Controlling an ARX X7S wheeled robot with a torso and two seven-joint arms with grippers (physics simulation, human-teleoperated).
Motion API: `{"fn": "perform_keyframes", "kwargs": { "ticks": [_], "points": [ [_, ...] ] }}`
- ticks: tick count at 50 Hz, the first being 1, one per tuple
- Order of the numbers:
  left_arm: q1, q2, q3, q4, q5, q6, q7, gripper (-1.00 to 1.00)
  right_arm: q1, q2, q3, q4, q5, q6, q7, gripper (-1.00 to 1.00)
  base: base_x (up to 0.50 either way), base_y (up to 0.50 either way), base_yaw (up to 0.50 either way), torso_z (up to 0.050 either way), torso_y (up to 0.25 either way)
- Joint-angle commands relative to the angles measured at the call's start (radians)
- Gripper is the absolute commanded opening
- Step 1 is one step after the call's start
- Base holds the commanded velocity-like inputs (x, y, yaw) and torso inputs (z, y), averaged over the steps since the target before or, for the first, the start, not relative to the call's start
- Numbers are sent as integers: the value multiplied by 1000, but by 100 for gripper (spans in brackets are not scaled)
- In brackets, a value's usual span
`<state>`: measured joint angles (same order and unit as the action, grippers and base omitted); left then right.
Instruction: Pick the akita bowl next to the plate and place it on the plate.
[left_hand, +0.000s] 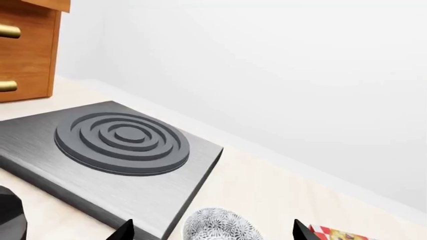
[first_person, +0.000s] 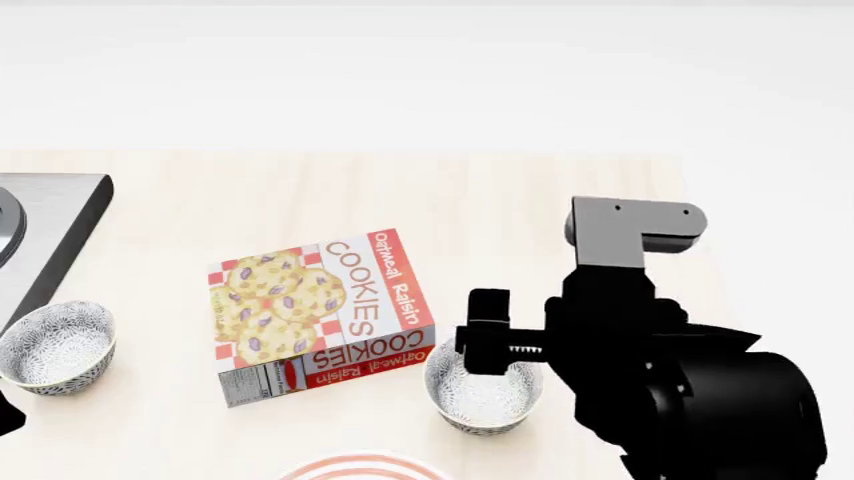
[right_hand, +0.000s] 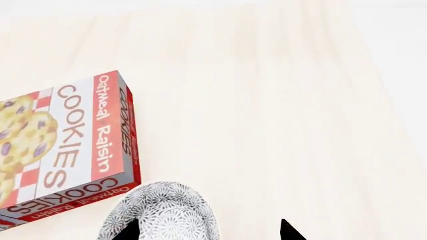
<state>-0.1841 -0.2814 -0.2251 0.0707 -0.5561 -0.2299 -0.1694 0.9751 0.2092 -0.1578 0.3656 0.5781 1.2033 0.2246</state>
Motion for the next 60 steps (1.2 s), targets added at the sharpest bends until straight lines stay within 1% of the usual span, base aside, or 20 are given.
{"fn": "perform_keyframes", "kwargs": {
  "ticks": [1, 6, 8, 19, 25, 32, 37, 41, 53, 60],
  "points": [
    [2, -4, 3, 10, -6, -5, -8, 100, 53, -8, -23, 188, -29, -70, -42, 100, 0, 0, 0, 0, 0],
    [3, -6, 4, 17, -8, -9, -13, 100, 62, -7, -12, 213, -20, -74, -52, 100, 0, 0, 0, 0, 0],
    [3, -5, 5, 8, -7, -2, -9, 100, 69, -6, -30, 234, -30, -82, -63, 100, 0, 0, 0, 0, 0],
    [1, -7, 8, 3, -9, 0, -11, 100, 115, -15, -42, 383, -56, -153, -91, 100, 0, 0, 0, 0, 0],
    [0, -8, 10, -2, -8, 4, -11, 100, 120, -22, -45, 421, -58, -184, -111, 100, 0, 0, 0, 0, 0],
    [1, -10, 10, -2, -13, 4, -11, 100, 152, -40, -49, 550, -71, -248, -144, 100, 0, 0, 0, 0, 0],
    [2, -12, 11, 4, -14, 1, -16, 100, 155, -48, -58, 597, -74, -258, -162, 100, 0, 0, 0, 0, 0],
    [0, -12, 12, 3, -15, 0, -17, 100, 154, -46, -60, 603, -69, -244, -173, 100, 0, 0, 0, 0, 0],
    [2, -14, 16, 6, -18, 2, -20, 100, 165, -52, -66, 675, -75, -284, -199, 100, 0, 0, 0, 0, 0],
    [2, -14, 18, -7, -15, 14, -15, 100, 159, -53, -66, 681, -70, -288, -209, 100, 0, 0, 0, 0, 0]
  ]
}}
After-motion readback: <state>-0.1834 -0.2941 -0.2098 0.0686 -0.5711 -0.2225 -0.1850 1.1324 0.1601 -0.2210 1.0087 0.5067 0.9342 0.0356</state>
